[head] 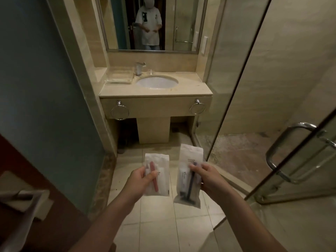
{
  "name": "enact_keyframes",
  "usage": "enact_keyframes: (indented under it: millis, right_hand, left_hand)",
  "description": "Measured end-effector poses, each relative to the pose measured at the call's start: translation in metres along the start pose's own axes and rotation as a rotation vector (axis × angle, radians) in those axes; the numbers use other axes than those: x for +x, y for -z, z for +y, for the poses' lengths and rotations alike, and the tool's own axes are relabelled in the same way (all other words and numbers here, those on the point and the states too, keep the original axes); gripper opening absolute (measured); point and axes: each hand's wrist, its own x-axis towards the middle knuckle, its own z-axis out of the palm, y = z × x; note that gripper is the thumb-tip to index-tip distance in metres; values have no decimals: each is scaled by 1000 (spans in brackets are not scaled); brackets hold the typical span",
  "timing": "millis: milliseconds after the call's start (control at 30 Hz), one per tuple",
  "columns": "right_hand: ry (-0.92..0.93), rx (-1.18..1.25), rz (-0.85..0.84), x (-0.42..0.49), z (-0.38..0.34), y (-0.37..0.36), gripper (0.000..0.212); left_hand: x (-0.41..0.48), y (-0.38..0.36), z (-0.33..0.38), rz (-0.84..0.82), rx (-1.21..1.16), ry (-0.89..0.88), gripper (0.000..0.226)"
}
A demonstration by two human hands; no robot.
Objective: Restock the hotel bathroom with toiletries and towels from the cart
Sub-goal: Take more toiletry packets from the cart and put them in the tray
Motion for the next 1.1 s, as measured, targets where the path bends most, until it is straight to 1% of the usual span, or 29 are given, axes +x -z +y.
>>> enact_keyframes:
  millis: [67,233,400,500,600,700,800,933,1100]
  right_hand:
    - [-16,14,14,30,-11,-1,23]
    - [-66,46,-1,110,-33,4,24]
    - [-101,53,-13,208,-59,17,23]
    - [-124,76,-21,273,-81,31,22]
    - [-132,78,-38,334,-107,45,21]
    - [-137,69,-71,391,-134,49,19]
    - [-123,54,-121,441,-158,44,18]
    - [-98,-13,-170,505,-189,23,18]
    - [-100,-37,-164,587,-216,-19,15]
  left_hand:
    - [30,4,6,-24,-1,10,9]
    - [109,6,19,-23,-23,58,6]
    - [196,-1,33,26,-45,112,6]
    - [258,-9,53,88,-52,152,7]
    - [313,-14,78,121,-39,149,7]
    - [361,-10,100,163,-73,140,6]
    - [402,7,113,239,-93,145,11]
    - [456,42,122,321,-137,149,8]
    - [528,97,129,360,-174,163,8]
